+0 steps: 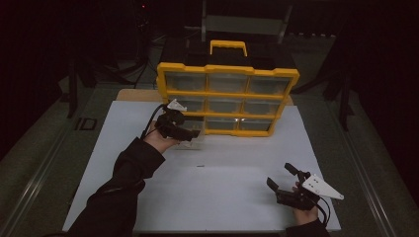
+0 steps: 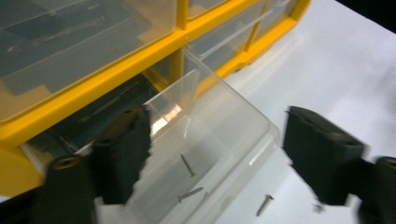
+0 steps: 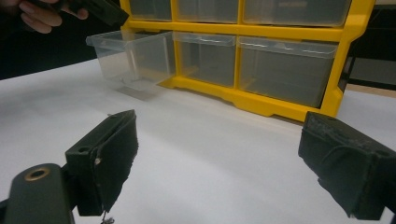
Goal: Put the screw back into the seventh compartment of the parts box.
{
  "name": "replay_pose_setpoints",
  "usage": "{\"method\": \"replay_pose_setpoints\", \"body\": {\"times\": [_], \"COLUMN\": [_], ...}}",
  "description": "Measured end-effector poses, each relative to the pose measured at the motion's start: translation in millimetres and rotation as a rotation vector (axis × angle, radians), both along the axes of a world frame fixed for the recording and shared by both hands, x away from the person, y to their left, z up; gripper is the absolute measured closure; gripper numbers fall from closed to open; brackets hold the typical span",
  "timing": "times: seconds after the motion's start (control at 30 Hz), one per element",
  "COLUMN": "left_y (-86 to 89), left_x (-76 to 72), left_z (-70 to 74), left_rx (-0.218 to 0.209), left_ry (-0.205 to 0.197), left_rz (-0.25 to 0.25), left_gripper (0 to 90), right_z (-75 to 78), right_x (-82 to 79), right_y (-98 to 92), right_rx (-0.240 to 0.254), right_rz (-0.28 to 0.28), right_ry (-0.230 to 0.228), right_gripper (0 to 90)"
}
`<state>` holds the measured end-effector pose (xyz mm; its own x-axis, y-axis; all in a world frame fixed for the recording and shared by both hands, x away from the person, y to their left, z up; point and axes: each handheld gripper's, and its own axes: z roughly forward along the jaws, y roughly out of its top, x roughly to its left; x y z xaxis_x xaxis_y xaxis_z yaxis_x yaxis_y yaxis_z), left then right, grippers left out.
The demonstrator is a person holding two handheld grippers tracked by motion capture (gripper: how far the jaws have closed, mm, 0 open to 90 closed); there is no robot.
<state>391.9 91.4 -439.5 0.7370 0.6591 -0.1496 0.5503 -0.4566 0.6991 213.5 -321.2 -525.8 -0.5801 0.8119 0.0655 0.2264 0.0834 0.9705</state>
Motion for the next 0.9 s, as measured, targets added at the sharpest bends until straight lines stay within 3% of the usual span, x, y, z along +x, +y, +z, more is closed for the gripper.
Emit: {"method": "replay_pose_setpoints", "body": {"times": [0.1,0.33,0.63,0.9], "left_y": [0.1,2.3,4.2,2.4], "left_x": [-3.1,-17.2,-35.3,-50.3], "left_z": [0.6,5.9,12.4,13.6], "left_rx": [0.010,-0.017,-0.064,-0.078], "left_ry": [-0.006,-0.011,-0.047,-0.069], "left_rz": [-0.003,-0.050,-0.097,-0.134], "left_gripper": [12.4,4.4,3.1,3.2], "right_z": [0.0,-0.1,-0.3,-0.3], "right_x": [0.0,0.1,0.2,0.1], "right_y": [0.2,0.5,0.9,1.4], "right_rx": [0.000,-0.001,-0.001,-0.002], "right_rz": [0.001,0.001,0.001,0.003], "right_ry": [0.001,0.002,0.005,0.005], "right_gripper": [11.7,11.7,11.8,11.8]}}
